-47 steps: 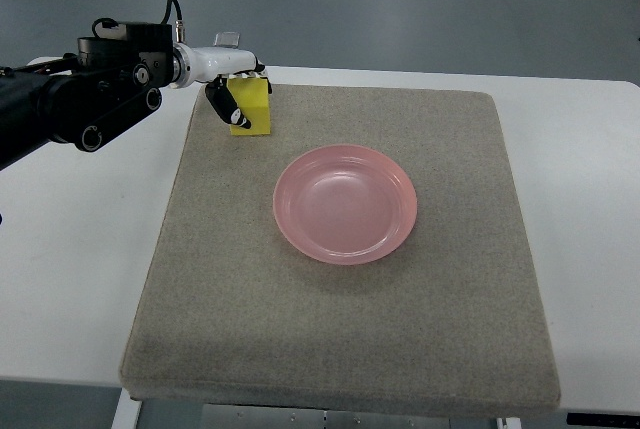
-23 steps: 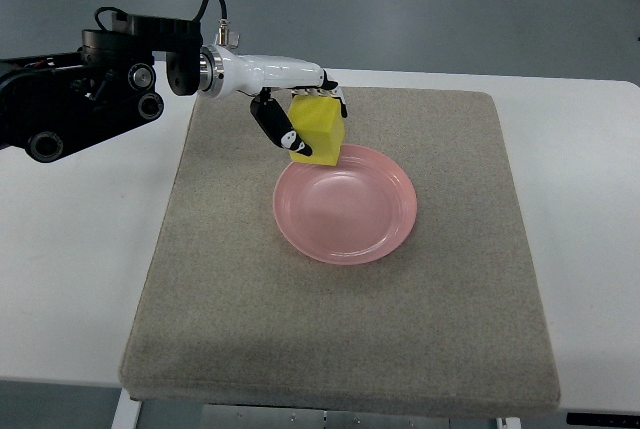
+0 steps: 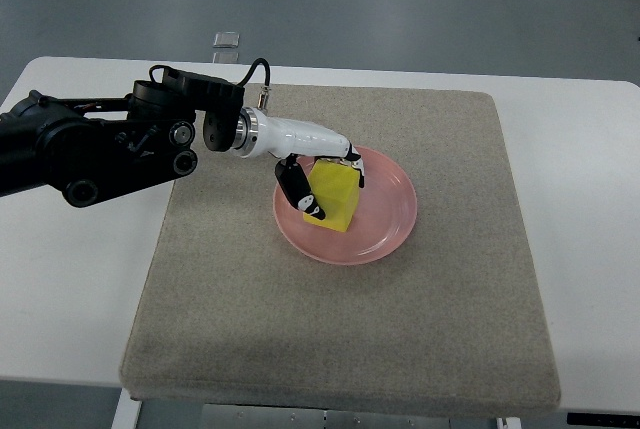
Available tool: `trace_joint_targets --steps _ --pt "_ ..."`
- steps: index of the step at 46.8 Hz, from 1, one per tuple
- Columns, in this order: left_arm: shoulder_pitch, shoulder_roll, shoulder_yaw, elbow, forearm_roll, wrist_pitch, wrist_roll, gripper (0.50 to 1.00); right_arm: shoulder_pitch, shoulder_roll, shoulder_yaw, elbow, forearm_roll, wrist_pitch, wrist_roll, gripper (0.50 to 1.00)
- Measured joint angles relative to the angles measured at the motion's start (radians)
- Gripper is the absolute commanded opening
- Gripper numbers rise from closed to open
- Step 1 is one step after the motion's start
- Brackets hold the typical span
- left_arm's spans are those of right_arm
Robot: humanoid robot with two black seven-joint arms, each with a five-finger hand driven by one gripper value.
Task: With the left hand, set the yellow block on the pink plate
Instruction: 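Lower the cube onto the plate and open the left hand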
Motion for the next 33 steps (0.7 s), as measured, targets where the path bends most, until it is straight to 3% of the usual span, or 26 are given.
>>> trace_joint_targets --steps 4,8,12,16,18,33 --pt "0.003 -0.008 0.000 0.010 0.028 0.009 0.000 0.722 0.000 0.000 0.000 0.000 0.000 0.000 0.000 0.924" --pt "0.004 -0.010 0.000 0.015 0.032 0.012 -0.002 0.780 0.000 0.000 0.000 -0.001 0.000 0.000 0.000 0.924" --pt "0.005 -0.016 -0.002 0.018 0.032 0.014 -0.002 0.919 0.000 0.000 0.000 -0.001 0.000 0.000 0.000 0.924" --pt "0.005 -0.019 -0.003 0.021 0.027 0.014 -0.002 0.941 0.000 0.000 0.000 0.000 0.000 0.000 0.000 0.924" --pt "0.005 -0.019 -0.003 0.021 0.021 0.014 -0.002 0.992 0.000 0.000 0.000 0.000 0.000 0.000 0.000 0.924" --pt "0.015 0.001 -0.058 0.018 -0.032 0.008 -0.002 0.994 0.000 0.000 0.000 0.000 0.000 0.000 0.000 0.924"
